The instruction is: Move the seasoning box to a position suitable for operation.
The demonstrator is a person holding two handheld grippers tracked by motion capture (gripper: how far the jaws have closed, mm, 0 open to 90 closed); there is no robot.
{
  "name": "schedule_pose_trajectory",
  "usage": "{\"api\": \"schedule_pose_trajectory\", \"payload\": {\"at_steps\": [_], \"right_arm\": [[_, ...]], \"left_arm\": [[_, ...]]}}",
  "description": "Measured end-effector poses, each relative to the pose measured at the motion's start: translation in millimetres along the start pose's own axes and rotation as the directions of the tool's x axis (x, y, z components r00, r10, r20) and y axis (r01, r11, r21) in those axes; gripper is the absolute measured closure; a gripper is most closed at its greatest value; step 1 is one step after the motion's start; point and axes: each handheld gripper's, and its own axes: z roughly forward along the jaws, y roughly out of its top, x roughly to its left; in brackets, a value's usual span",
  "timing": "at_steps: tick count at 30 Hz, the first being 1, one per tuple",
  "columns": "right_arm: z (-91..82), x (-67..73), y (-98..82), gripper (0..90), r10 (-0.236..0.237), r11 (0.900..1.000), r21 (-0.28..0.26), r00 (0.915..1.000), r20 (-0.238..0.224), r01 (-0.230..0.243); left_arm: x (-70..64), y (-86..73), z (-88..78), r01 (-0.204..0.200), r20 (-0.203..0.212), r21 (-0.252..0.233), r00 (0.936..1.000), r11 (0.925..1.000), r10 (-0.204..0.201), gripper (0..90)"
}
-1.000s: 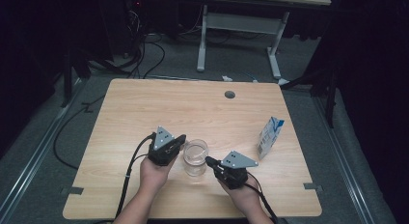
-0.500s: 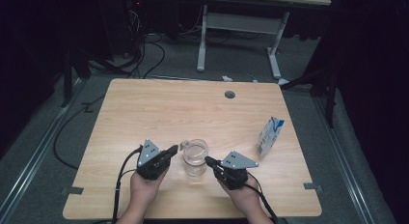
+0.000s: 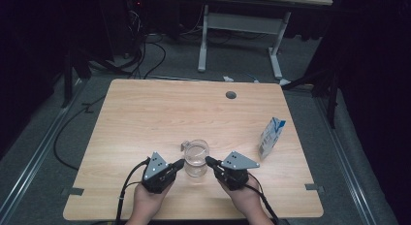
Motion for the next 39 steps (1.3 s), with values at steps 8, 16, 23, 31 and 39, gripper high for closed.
{"api": "schedule_pose_trajectory", "payload": {"at_steps": [8,16,23,31,39], "right_arm": [[0.2,2.0,1.1,89.7,-0.01,1.0,-0.001,0.9999,-0.003,0.01],[2.4,1.8,0.2,89.0,-0.005,1.0,-0.004,1.0,-0.001,0.005],[7.3,-1.0,-1.7,89.7,0.005,1.0,-0.008,0.9999,0.011,-0.005],[9.8,-1.1,-4.7,90.0,-0.002,1.0,-0.011,0.9999,0.015,0.002],[9.6,-1.6,-6.1,90.0,-0.001,1.0,-0.012,0.9999,0.012,0.001]], "left_arm": [[-4.3,0.8,2.4,0.01,0.019,-0.015,0.9998,0.9998,-0.01,90.0],[-6.7,4.0,5.0,0.011,0.016,-0.033,0.9998,0.9994,-0.011,90.0],[-6.3,5.3,3.7,0.023,0.021,-0.049,0.9995,0.9985,-0.022,90.0],[-4.7,7.3,1.6,0.034,0.024,-0.067,0.9992,0.9972,-0.032,90.0],[1.0,10.1,-0.7,0.065,0.029,-0.098,0.9976,0.9931,-0.063,90.0]]}}
